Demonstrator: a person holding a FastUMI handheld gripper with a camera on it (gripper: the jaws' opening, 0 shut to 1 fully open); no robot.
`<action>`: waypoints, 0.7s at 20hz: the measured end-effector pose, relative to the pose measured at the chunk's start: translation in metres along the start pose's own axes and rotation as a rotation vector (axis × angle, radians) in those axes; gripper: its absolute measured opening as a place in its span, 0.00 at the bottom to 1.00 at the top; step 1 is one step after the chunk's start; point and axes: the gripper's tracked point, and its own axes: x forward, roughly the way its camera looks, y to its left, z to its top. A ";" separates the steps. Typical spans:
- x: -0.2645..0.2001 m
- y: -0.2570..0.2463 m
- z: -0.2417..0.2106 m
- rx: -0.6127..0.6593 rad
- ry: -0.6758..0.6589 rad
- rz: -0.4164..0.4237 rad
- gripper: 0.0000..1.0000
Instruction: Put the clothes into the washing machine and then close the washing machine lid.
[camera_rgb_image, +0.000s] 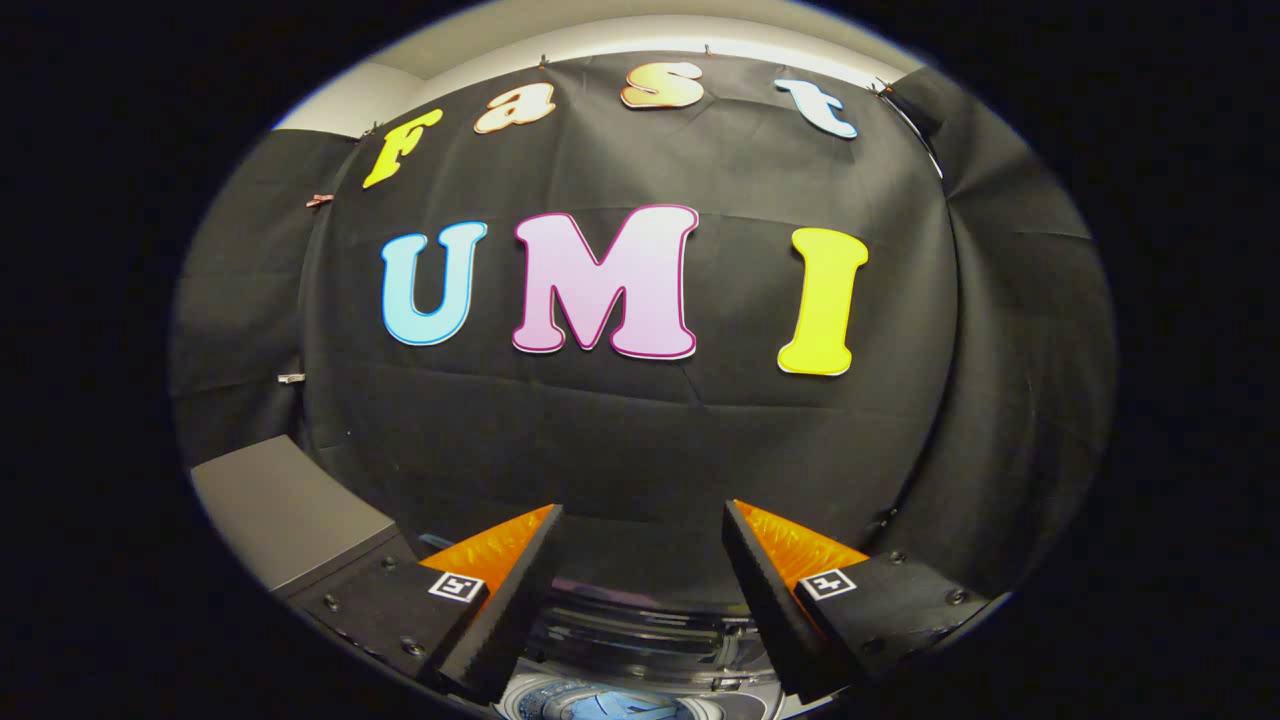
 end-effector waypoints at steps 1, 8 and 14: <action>0.010 -0.004 -0.009 0.009 0.041 -0.018 0.98; 0.051 -0.024 -0.074 0.100 0.251 -0.074 0.99; 0.051 -0.026 -0.081 0.138 0.269 -0.063 1.00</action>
